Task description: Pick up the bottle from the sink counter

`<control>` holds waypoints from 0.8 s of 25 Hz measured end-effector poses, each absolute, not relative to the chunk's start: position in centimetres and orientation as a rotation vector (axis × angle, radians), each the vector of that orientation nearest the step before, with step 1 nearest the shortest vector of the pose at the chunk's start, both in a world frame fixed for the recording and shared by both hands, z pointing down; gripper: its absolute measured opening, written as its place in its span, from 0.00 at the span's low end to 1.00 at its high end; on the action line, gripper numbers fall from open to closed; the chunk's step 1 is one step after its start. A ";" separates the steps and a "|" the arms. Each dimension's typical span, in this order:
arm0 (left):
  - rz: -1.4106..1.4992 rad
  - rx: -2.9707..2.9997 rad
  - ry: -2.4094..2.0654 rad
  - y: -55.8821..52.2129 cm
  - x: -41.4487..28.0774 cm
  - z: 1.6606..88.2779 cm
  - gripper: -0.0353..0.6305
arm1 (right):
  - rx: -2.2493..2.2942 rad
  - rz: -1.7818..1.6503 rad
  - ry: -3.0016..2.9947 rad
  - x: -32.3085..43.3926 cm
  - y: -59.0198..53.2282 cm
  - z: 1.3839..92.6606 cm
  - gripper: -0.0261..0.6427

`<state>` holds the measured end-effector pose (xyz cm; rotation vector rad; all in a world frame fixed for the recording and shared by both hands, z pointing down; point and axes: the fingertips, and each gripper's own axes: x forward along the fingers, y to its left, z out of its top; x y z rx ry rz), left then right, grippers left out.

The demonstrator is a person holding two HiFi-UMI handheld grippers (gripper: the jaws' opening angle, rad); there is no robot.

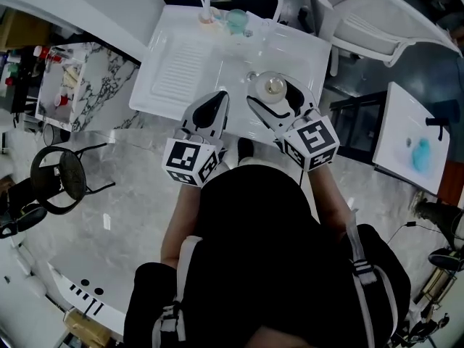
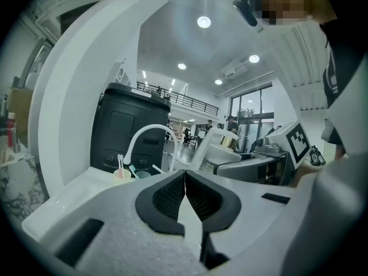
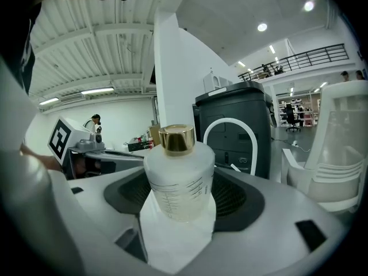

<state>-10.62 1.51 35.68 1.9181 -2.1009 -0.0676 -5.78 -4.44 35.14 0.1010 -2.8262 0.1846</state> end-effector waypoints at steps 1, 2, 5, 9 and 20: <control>-0.068 1.916 -2.104 1.7 -10.8 35.6 0.08 | 0.100 0.180 -2.829 -5.9 -4.3 35.1 0.53; -0.070 1.913 -2.108 1.8 -10.9 35.6 0.08 | 0.098 0.173 -2.831 -6.1 -4.1 35.1 0.53; -0.076 1.905 -2.117 2.2 -11.1 35.6 0.08 | 0.087 0.164 -2.827 -6.3 -3.5 35.3 0.53; -0.077 1.902 -2.120 2.5 -11.3 35.6 0.08 | 0.075 0.166 -2.825 -6.4 -3.1 35.4 0.53; -0.081 1.893 -2.123 3.0 -11.7 35.8 0.08 | 0.069 0.159 -2.817 -6.8 -2.6 35.7 0.53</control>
